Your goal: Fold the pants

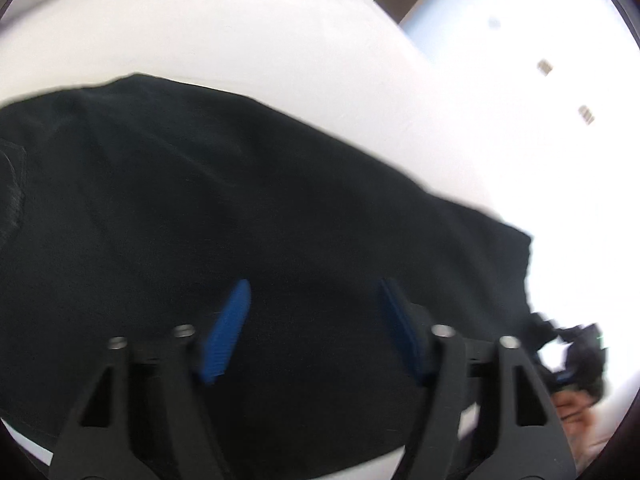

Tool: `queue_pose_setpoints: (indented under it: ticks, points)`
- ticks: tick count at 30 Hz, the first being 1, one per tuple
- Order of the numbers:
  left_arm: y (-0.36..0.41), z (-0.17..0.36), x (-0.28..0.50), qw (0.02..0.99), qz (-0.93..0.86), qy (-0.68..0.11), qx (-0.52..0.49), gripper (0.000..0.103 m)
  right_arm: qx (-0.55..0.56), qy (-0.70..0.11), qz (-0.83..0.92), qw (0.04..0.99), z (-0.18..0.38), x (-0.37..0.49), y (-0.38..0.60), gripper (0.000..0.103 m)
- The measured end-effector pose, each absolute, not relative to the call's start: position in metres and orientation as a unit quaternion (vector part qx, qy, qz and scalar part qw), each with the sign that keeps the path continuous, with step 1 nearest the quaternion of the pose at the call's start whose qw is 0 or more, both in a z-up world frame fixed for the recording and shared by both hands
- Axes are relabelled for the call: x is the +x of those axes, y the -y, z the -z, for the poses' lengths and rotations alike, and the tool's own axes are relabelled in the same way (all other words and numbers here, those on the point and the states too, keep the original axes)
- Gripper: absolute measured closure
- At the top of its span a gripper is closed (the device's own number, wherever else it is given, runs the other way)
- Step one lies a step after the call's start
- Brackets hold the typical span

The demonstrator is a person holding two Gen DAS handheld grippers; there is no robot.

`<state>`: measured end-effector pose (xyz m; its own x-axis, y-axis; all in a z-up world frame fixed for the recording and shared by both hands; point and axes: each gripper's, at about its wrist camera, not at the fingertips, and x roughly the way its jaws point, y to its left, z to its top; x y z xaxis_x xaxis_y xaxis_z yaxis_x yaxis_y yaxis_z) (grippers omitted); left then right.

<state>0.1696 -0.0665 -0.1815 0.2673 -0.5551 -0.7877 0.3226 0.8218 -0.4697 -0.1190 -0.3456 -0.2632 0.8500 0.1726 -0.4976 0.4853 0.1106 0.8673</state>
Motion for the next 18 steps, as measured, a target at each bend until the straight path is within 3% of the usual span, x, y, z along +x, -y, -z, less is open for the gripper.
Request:
queue_pose_setpoints:
  ticks: [5,11,13,15,18]
  points:
    - [0.06,0.192,0.176,0.774,0.297,-0.545,-0.128,0.043,0.641,-0.258,0.118,0.713,0.261,-0.111,0.343,0.087]
    - [0.049,0.213,0.184,0.761,0.302,-0.552,-0.159,0.044,0.567,-0.281,0.13,0.763,0.232,-0.097,0.334,0.09]
    - [0.043,0.216,0.188,0.755,0.304,-0.555,-0.172,0.05,0.53,-0.293,0.133,0.785,0.218,-0.085,0.326,0.09]
    - [0.035,0.22,0.193,0.75,0.298,-0.56,-0.186,0.069,0.486,-0.305,0.128,0.809,0.2,-0.069,0.313,0.091]
    - [0.036,0.232,0.194,0.733,0.304,-0.563,-0.23,0.074,0.384,-0.327,0.096,0.858,0.166,-0.032,0.27,0.091]
